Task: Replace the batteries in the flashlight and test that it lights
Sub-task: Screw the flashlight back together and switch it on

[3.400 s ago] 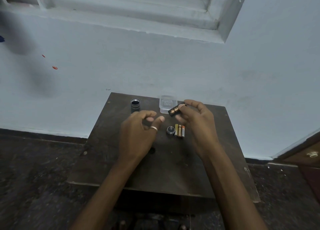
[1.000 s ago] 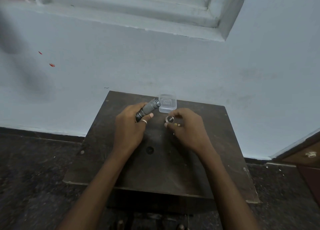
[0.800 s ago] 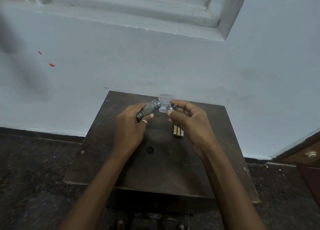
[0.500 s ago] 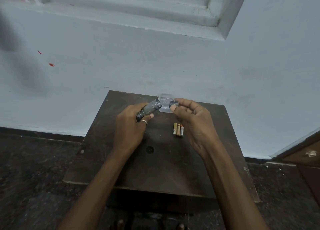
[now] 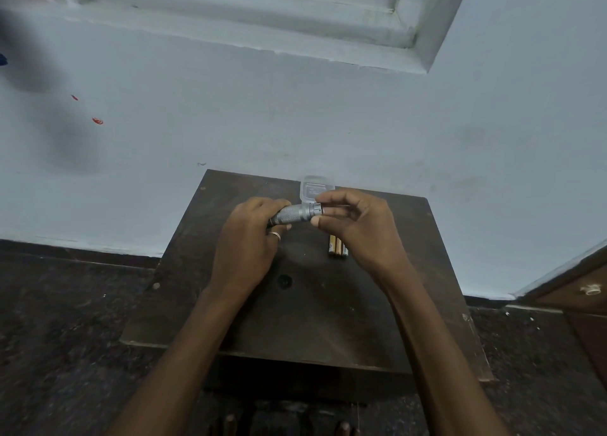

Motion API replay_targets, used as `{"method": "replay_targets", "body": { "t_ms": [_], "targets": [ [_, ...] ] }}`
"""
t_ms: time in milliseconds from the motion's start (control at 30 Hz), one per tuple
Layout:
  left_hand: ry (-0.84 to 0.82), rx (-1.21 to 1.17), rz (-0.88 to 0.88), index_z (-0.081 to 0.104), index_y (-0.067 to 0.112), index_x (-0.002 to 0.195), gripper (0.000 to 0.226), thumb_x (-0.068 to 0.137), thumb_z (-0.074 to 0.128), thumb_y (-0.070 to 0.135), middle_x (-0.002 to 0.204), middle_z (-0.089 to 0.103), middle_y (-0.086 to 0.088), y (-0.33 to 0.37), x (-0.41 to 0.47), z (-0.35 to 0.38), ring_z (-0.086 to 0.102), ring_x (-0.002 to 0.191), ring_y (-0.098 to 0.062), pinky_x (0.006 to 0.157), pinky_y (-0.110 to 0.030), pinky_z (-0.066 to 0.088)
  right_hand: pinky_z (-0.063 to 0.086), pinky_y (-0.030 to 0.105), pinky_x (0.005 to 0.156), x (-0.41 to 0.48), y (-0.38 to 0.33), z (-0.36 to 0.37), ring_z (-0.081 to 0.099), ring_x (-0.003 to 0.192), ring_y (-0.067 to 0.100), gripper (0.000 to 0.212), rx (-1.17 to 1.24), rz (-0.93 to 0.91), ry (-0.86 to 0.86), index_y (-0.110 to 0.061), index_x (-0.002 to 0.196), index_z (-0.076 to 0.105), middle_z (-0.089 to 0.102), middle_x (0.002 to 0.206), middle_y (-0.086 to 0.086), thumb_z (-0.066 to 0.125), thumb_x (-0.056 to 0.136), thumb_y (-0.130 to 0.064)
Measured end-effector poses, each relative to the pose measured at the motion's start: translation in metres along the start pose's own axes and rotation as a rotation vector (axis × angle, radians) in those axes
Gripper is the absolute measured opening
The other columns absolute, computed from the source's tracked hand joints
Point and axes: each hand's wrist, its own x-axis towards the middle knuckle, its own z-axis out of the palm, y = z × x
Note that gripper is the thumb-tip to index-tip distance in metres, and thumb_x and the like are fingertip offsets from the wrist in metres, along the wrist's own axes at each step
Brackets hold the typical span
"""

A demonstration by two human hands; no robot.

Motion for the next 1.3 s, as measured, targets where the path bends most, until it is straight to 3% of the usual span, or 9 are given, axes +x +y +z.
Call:
{"method": "replay_targets", "body": {
  "t_ms": [267,600,833,1167,1300],
  "targets": [
    [0.000,0.027,0.018,0.071,0.020,0.114,0.033,0.082,0.075,0.013,0.108,0.070,0.004,-0.0007,0.0001,-0.0001,0.061,0.099,-0.021,0.083,-0.036,0.048,0.059,0.023,0.081,0.0005,0.0029,-0.0004,0.073,0.080,0.001,0.029,-0.025,0.027,-0.009,-0.018,0.099,0.078,0.076,0.083,-0.008,0.086,0.074,-0.008],
    [-0.003,0.072,0.027,0.071,0.018,0.114,0.034,0.081,0.073,0.008,0.105,0.068,0.002,0.0044,-0.0004,-0.0045,0.057,0.098,-0.020,0.081,-0.028,0.043,0.062,0.045,0.082,-0.0002,0.0060,0.0013,0.075,0.077,0.023,0.014,-0.006,0.115,-0.032,-0.016,0.089,0.078,0.077,0.075,0.004,0.080,0.083,-0.028],
    [-0.012,0.096,0.031,0.070,0.018,0.115,0.038,0.080,0.072,0.003,0.104,0.067,0.003,0.0041,-0.0005,-0.0077,0.056,0.099,-0.019,0.081,-0.026,0.042,0.059,0.027,0.085,0.0012,0.0055,-0.0051,0.076,0.089,0.016,0.034,0.038,0.125,-0.159,-0.012,0.111,0.074,0.078,0.095,0.005,0.082,0.078,-0.004],
    [-0.017,0.111,0.030,0.070,0.018,0.115,0.040,0.078,0.073,0.003,0.102,0.065,0.004,0.0038,-0.0007,-0.0084,0.054,0.098,-0.017,0.078,-0.020,0.036,0.058,0.025,0.069,0.0010,0.0066,-0.0030,0.074,0.073,0.016,0.025,0.043,0.132,-0.149,-0.015,0.106,0.072,0.077,0.081,0.001,0.079,0.082,-0.009],
    [-0.018,0.109,0.017,0.070,0.019,0.116,0.041,0.078,0.073,0.003,0.105,0.066,0.004,0.0041,-0.0007,-0.0092,0.055,0.099,-0.019,0.079,-0.021,0.037,0.058,0.023,0.079,0.0017,0.0065,-0.0037,0.075,0.084,0.012,0.030,0.049,0.107,-0.159,-0.017,0.104,0.072,0.077,0.091,0.002,0.080,0.080,-0.002]
  ]
}}
